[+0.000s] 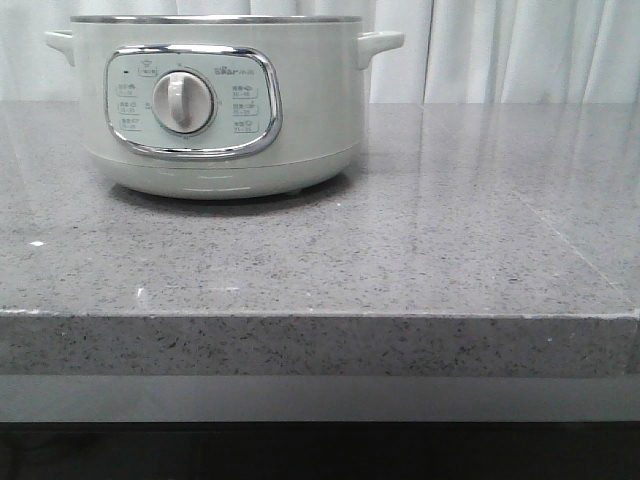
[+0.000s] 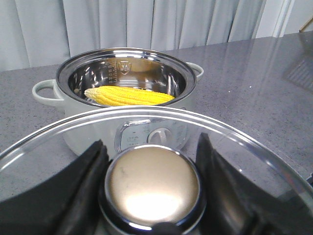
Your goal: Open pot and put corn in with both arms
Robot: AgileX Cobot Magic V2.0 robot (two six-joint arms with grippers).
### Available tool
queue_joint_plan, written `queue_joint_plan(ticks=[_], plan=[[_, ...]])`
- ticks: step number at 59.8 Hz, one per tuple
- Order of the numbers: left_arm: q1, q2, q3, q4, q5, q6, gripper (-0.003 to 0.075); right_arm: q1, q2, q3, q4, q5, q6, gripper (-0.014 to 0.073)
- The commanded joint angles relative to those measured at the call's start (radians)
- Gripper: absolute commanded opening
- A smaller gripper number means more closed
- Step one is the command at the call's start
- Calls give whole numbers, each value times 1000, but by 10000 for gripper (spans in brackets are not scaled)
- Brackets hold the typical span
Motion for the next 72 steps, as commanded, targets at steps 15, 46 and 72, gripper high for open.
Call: queue_joint_plan(ticks=[15,46,72], plan=[[-6,1,-38,-17,-158,-6,219,3,-3,-26,4,-86,1,582],[-6,192,-136,-42,-297,-8,219,3,-3,-26,4,-86,1,582],[84,681,-471,-12,-297,-8,219,3,-3,-26,4,-86,1,582]])
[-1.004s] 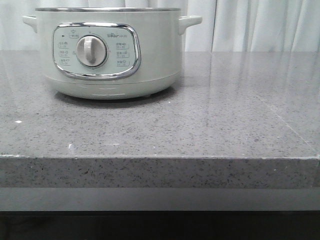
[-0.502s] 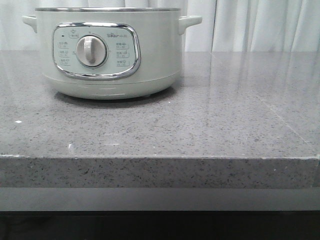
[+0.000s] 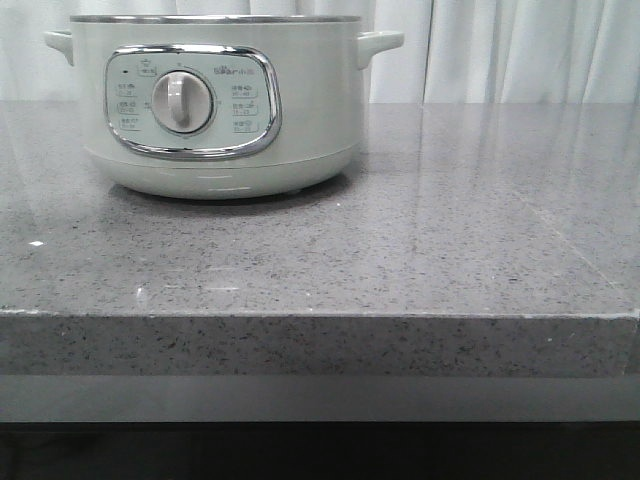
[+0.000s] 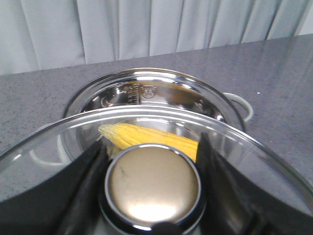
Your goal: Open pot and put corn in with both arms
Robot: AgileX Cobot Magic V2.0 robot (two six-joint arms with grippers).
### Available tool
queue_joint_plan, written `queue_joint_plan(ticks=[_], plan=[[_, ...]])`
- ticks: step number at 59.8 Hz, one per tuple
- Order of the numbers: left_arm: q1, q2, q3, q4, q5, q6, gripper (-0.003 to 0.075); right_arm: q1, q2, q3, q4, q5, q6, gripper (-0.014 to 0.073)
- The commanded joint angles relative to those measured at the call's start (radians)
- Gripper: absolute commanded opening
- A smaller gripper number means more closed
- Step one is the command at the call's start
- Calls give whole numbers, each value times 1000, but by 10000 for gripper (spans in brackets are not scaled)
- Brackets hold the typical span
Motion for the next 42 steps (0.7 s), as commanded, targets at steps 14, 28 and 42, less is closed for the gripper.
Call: queue_joint_plan(ticks=[14,28,42], plan=[[12,249,-271,-22,-149,-8,219,3,-3,-26,2,-83,1,582],[3,380,-382,-69,-191,-8,219,3,-3,-26,2,-83,1,582],[-18,454,-410,-54,-283,0,219,3,-3,-26,2,-83,1,582]])
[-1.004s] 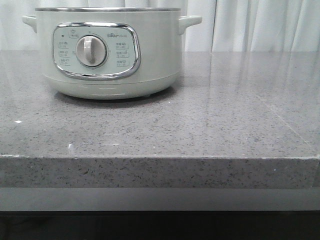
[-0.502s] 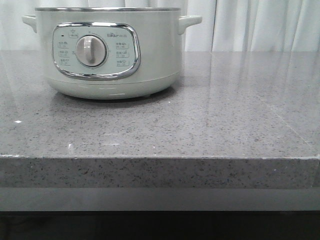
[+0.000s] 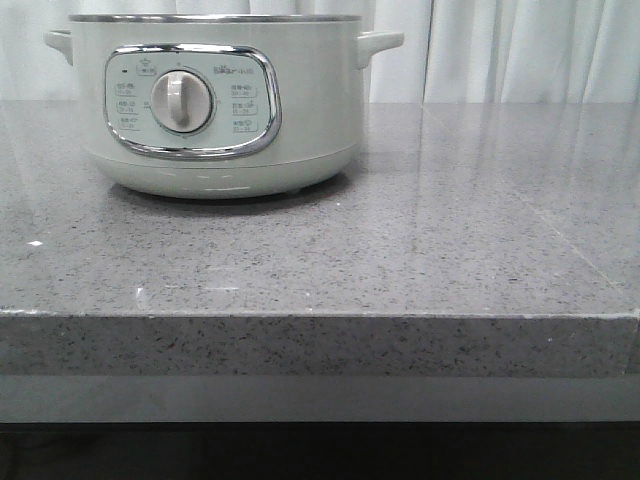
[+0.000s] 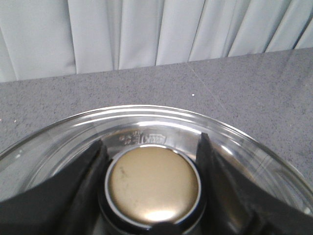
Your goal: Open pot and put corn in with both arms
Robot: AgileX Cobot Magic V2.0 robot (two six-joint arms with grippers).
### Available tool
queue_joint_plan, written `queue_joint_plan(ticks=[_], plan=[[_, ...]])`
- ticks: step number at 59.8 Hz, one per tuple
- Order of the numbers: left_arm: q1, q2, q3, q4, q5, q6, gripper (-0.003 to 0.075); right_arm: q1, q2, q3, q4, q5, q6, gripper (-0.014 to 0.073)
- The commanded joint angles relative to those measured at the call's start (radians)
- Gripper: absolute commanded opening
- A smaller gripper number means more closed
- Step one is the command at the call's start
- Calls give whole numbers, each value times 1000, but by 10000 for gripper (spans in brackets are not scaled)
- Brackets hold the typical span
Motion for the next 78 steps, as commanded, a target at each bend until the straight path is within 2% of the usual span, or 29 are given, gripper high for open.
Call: queue_joint_plan(ticks=[1,35,78], plan=[[-11,-29,-51,-7,-171,0,219,3,-3,-26,2,-83,1,582],[-56,17,-51,0,-290,0,219,3,-3,-26,2,-83,1,582],[-54,61,-51,49,-217,0,219,3,-3,-26,2,-83,1,582]])
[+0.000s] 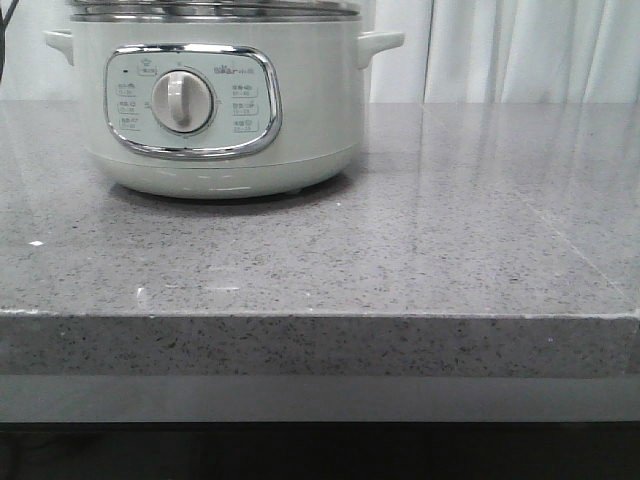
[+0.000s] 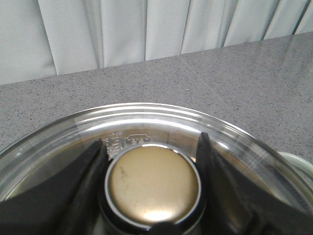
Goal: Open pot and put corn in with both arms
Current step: 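Lower the glass lid onto the pot with the left gripper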
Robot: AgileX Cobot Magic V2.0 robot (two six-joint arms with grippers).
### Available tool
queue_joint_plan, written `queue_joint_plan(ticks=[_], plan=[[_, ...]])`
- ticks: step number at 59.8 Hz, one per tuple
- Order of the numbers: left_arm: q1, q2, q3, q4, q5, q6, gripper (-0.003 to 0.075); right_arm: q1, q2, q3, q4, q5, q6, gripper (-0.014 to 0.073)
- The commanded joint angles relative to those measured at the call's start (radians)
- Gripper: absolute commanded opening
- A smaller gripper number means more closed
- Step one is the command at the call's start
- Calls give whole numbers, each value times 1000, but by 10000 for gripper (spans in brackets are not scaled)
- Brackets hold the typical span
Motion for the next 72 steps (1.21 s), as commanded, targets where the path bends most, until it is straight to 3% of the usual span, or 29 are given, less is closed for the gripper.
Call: queue_joint_plan(ticks=[1,57,72], plan=[[-3,-56,-45,-1,-107,-2,219,3,-3,-26,2,-83,1,582],[1,-30,-44,49,-175,-2,220,3,-3,-26,2,-83,1,582],[1,-30,-44,-37,-124,-6,220,3,-3,-26,2,-83,1,582]])
